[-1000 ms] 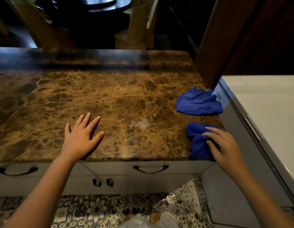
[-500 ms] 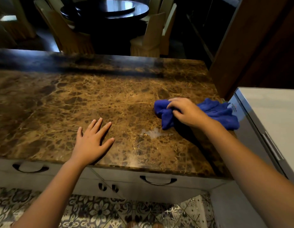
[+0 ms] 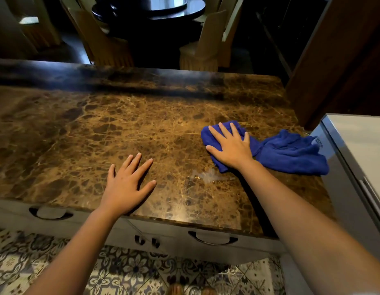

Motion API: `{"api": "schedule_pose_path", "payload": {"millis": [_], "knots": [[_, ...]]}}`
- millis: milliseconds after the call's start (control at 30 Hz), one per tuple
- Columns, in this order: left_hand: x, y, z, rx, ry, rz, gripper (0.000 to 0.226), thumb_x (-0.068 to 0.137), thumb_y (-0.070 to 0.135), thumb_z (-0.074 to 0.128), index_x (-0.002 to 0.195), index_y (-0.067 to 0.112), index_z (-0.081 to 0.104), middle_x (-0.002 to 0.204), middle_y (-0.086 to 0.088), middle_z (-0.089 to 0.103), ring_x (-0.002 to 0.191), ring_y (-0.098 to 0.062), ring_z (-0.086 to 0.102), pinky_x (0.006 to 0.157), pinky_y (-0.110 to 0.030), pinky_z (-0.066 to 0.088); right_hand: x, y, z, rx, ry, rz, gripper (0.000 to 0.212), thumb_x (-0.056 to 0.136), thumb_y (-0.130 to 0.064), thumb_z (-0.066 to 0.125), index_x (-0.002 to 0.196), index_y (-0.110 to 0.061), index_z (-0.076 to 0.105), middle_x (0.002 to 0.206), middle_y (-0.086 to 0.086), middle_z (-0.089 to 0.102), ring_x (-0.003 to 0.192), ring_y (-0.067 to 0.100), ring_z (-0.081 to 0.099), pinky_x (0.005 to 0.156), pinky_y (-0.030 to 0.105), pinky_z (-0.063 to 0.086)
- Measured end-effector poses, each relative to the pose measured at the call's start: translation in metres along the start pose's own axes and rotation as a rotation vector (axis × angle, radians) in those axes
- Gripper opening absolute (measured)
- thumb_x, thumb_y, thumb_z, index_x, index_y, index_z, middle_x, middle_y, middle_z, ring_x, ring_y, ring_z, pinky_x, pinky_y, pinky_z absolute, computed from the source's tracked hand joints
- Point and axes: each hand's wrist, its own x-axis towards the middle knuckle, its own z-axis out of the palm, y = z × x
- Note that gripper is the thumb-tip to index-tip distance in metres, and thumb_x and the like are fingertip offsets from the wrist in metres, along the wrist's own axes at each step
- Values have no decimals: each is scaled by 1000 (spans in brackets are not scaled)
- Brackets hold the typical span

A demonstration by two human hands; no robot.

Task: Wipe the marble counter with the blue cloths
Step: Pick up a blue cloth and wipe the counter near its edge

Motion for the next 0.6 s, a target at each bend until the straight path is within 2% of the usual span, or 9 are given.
{"api": "schedule_pose_path", "payload": {"millis": [200,300,367,500,600], "knots": [[0,0,2,2,21,5,70,77,72,16,142,45,17,157,4,10,143,-13,1,112,-54,0,-78,-46,9,104,20,-191,62,81,-64,23,140,-46,18,154,-4,21,141,28,5,104,64,2],[0,0,2,11,23,5,73,75,71,17,142,43,19,157,2,13,143,-15,3,112,-55,2,-116,-91,15,130,-30,-377,58,84,-58,29,139,-43,22,153,-2,24,140,30,9,104,66,1],[0,-1,2,9,20,9,74,74,71,17,142,42,20,157,1,13,143,-16,4,111,-55,2,-140,-105,18,118,-7,-474,53,87,-49,34,138,-40,25,151,-1,29,140,30,14,104,64,3],[1,-2,3,19,29,20,74,75,72,15,142,42,20,156,0,14,143,-17,5,111,-56,3,-176,-86,22,163,6,-590,47,88,-25,39,134,-35,36,149,-2,33,139,27,16,107,58,8],[1,-2,2,19,13,18,74,75,73,13,142,43,18,157,1,12,144,-17,3,111,-56,2,-183,-67,14,400,40,-535,47,85,-14,47,128,-33,45,142,0,43,133,21,30,107,50,22]]}}
